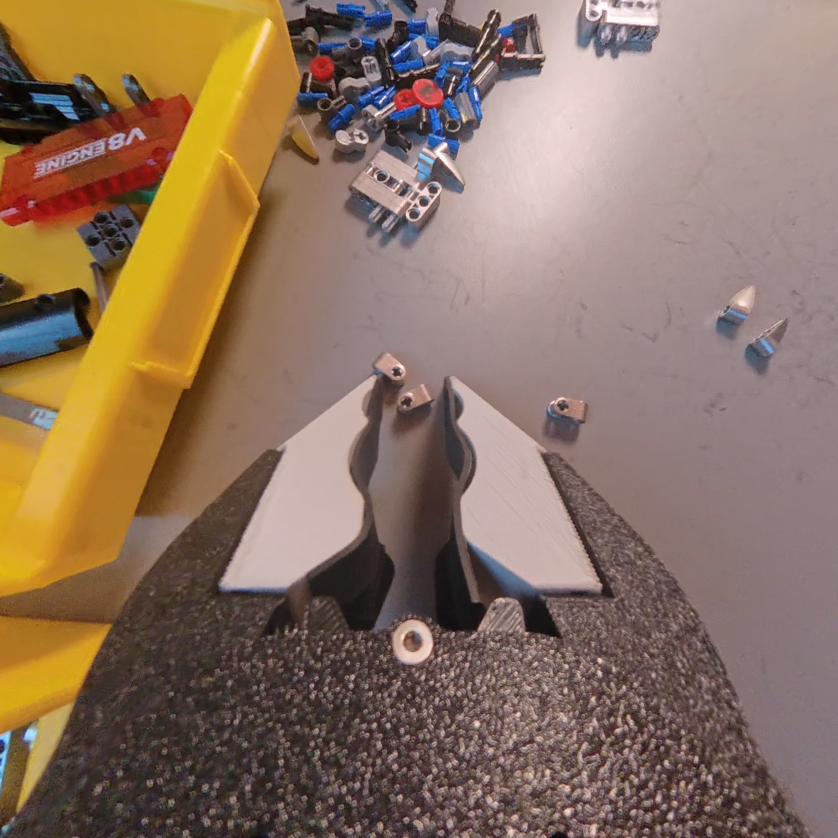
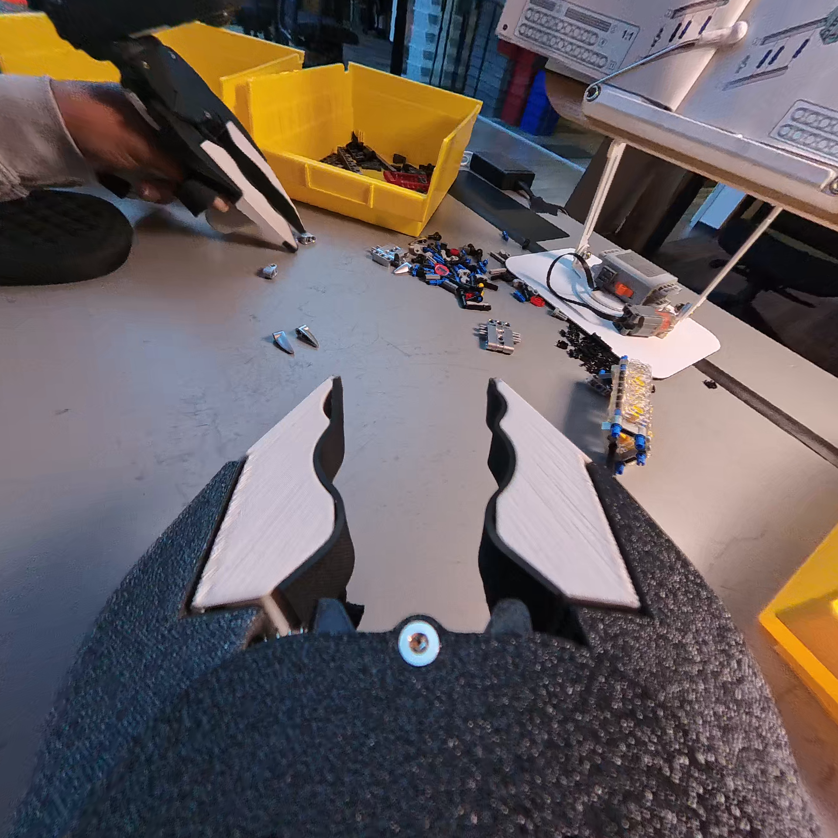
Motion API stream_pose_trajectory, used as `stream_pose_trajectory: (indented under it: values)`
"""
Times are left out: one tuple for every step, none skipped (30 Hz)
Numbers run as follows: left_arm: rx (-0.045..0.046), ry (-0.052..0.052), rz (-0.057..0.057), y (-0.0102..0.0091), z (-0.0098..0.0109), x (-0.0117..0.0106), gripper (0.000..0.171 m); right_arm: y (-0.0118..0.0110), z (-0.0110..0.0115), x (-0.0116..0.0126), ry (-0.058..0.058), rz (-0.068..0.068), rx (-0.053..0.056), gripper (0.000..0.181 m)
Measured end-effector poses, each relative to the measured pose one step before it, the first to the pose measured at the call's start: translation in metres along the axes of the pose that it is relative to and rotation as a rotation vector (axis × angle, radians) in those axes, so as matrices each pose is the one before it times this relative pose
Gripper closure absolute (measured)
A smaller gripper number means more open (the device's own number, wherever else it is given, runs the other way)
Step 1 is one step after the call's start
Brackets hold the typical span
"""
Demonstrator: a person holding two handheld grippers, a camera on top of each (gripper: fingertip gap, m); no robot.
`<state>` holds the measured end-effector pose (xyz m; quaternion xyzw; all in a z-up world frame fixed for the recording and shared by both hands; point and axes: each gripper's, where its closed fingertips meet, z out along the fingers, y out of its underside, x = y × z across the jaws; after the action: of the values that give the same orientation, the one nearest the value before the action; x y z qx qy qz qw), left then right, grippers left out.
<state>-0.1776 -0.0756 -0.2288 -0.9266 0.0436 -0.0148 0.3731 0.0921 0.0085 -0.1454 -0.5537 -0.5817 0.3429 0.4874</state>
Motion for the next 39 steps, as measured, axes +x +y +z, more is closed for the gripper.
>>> stream_pose_trajectory:
  values:
    - [-0.00794, 0.0173, -0.0081, -0.00068, 0.00181, 0.00221, 0.159, 0.00067, 0.00056, -0.00097, -0.0023, -0.0057, -0.0044, 0.118]
    - [-0.00737, 0.0094, -0.0003, -0.00054, 0.00083, 0.00203, 0.167, 0.00053, 0.00034, -0.00067, -0.001, -0.0053, -0.0033, 0.119]
    - [-0.00452, 0.0109, 0.0085, -0.00039, 0.00043, 0.00341, 0.171, 0.00032, 0.00028, -0.0007, -0.0009, -0.0044, -0.0024, 0.119]
    - [-0.00373, 0.011, 0.0149, -0.00006, 0.00026, 0.00453, 0.171, 0.00034, 0.00024, -0.00081, -0.0026, -0.0033, -0.0021, 0.119]
    - [-0.00394, 0.0215, 0.0193, -0.00002, 0.00011, 0.00679, 0.171, 0.00047, 0.0003, -0.00074, -0.0031, -0.0028, -0.0021, 0.119]
    - [0.00357, 0.0403, 0.0172, -0.00119, 0.00033, 0.01022, 0.171, 0.0004, 0.00043, -0.00061, -0.0026, -0.0024, -0.0017, 0.119]
    - [0.01789, 0.0476, 0.0167, -0.00346, 0.00047, 0.01196, 0.171, 0.00056, 0.00051, -0.00073, -0.0033, -0.0023, -0.0025, 0.12]
    - [0.0208, 0.0462, 0.0196, -0.00414, 0.00081, 0.01231, 0.171, 0.00081, 0.00069, -0.00089, -0.0042, -0.0026, -0.0034, 0.12]
    - [0.01573, 0.0344, 0.0215, -0.0039, 0.00107, 0.01061, 0.171, 0.00103, 0.00079, -0.00096, -0.0039, -0.0029, -0.0041, 0.12]
    - [0.01255, 0.0132, 0.0207, -0.00372, 0.00131, 0.00685, 0.171, 0.00099, 0.00069, -0.0009, -0.0029, -0.0044, -0.0047, 0.12]
    - [0.01702, -0.0023, 0.0199, -0.00451, 0.00092, 0.00291, 0.171, 0.00051, 0.00054, -0.00086, -0.0014, -0.0063, -0.0045, 0.12]
    - [0.02608, -0.0193, 0.018, -0.00633, 0.00024, -0.00184, 0.165, 0.00044, 0.00057, -0.00068, -0.0002, -0.0068, -0.0032, 0.121]
    - [0.02438, -0.0333, 0.013, -0.00654, 0.00018, -0.00665, 0.155, 0.00073, 0.00076, -0.00071, -0.0022, -0.0038, -0.0045, 0.121]
    - [0.01221, -0.0386, 0.0051, -0.00557, 0.00079, -0.01005, 0.15, 0.0008, 0.00106, -0.00055, -0.0034, -0.0017, -0.0051, 0.121]
    - [0.00389, -0.0377, -0.0039, -0.00457, 0.00208, -0.01197, 0.145, 0.0006, 0.00091, -0.0003, -0.0035, -0.0005, -0.0041, 0.121]
    - [0.00051, -0.0282, -0.0092, -0.00367, 0.00366, -0.01197, 0.141, 0.0008, 0.00115, -0.00042, -0.0049, 0.0009, -0.0054, 0.121]
    - [-0.00662, -0.0183, -0.0105, -0.00238, 0.00562, -0.01129, 0.136, 0.0009, 0.001, -0.00036, -0.0039, 0.0007, -0.0061, 0.121]
    - [-0.0166, -0.013, -0.0069, -0.00078, 0.00688, -0.01068, 0.131, 0.00062, 0.0007, -0.00032, -0.0027, -0.0011, -0.0041, 0.121]
    - [-0.02156, -0.0082, 0.0009, 0.00032, 0.00732, -0.00919, 0.127, 0.00028, 0.00018, -0.00052, -0.0023, -0.0021, -0.0019, 0.121]
    - [-0.01952, 0.0004, 0.0055, 0.00015, 0.00699, -0.00669, 0.123, -0.00007, -0.00015, -0.0005, -0.0008, -0.003, 0.0008, 0.121]
    - [-0.0208, 0.0091, 0.0061, 0.00039, 0.00648, -0.00413, 0.119, -0.00039, -0.0005, -0.00022, 0.0004, -0.0025, 0.0033, 0.121]
    - [-0.02669, 0.0106, 0.0068, 0.00144, 0.00588, -0.00273, 0.115, -0.00072, -0.00067, -0.0002, 0.0008, -0.0026, 0.0047, 0.121]
    - [-0.02265, 0.0064, 0.0094, 0.0013, 0.00522, -0.00241, 0.113, -0.00053, -0.00065, -0.00014, 0.0006, -0.0014, 0.0043, 0.121]
    - [0.0002, 0.0126, 0.0071, -0.00159, 0.00353, -0.00076, 0.115, -0.00029, -0.00046, -0.00003, 0.0, 0.001, 0.0032, 0.121]
    - [0.00126, 0.0209, 0.003, -0.00114, 0.00228, 0.00078, 0.119, -0.00028, -0.00036, 0.00008, -0.0007, 0.0012, 0.0023, 0.121]
    - [-0.00203, 0.0246, -0.0011, -0.00053, 0.00128, 0.00159, 0.125, -0.00008, -0.0002, -0.00002, -0.0015, 0.0019, 0.0012, 0.122]
    - [-0.00098, 0.0241, -0.004, -0.00005, 0.00055, 0.0019, 0.129, -0.00009, -0.00002, -0.00017, -0.0017, 0.0007, 0.0001, 0.122]
    - [-0.00006, 0.0191, -0.0058, 0.00017, 0.00023, 0.00201, 0.133, 0.00015, 0.00006, -0.00037, -0.002, -0.0005, -0.0008, 0.122]
    - [0.00159, 0.0086, -0.0019, 0.00037, -0.00019, 0.00134, 0.133, 0.00026, 0.00018, -0.00058, -0.002, -0.0019, -0.0019, 0.122]
    - [-0.00083, 0.0043, 0.0081, 0.00089, -0.0009, 0.00192, 0.141, 0.00028, 0.00028, -0.00065, -0.0018, -0.0037, -0.002, 0.122]
    - [-0.00212, 0.012, 0.0169, 0.00104, -0.00146, 0.00474, 0.161, 0.0003, 0.00031, -0.00091, -0.0025, -0.0042, -0.0027, 0.122]
    - [-0.00171, -0.0056, 0.0226, 0.00122, -0.00126, 0.00346, 0.17, 0.00029, 0.00029, -0.00096, -0.0025, -0.0048, -0.0029, 0.122]
    - [-0.00335, -0.0161, 0.027, 0.00157, -0.00101, 0.00273, 0.171, 0.00037, 0.00039, -0.00094, -0.0018, -0.0054, -0.0032, 0.122]
    - [-0.00741, -0.0091, 0.0249, 0.00158, -0.0014, 0.00322, 0.171, 0.00049, 0.00031, -0.00099, -0.0015, -0.0059, -0.0034, 0.122]
    - [-0.01146, 0.0021, 0.0173, 0.00132, -0.00151, 0.00404, 0.171, 0.00037, 0.0004, -0.00114, -0.0015, -0.0065, -0.0032, 0.122]
    - [-0.00829, 0.0121, 0.0082, 0.00065, -0.00155, 0.00465, 0.171, 0.00045, 0.00038, -0.00101, -0.0013, -0.0065, -0.0037, 0.122]
    - [0.0043, 0.0066, 0.0005, -0.00098, -0.0012, 0.00332, 0.171, 0.00049, 0.00047, -0.00088, -0.0014, -0.0056, -0.004, 0.122]
    - [0.01103, -0.007, -0.0054, -0.00174, -0.00102, 0.00012, 0.171, 0.00049, 0.00058, -0.0008, -0.0017, -0.0046, -0.004, 0.122]
    - [0.0096, -0.0191, -0.0121, -0.00152, -0.00099, -0.00313, 0.171, 0.00039, 0.00036, -0.00054, -0.0007, -0.003, -0.0036, 0.122]
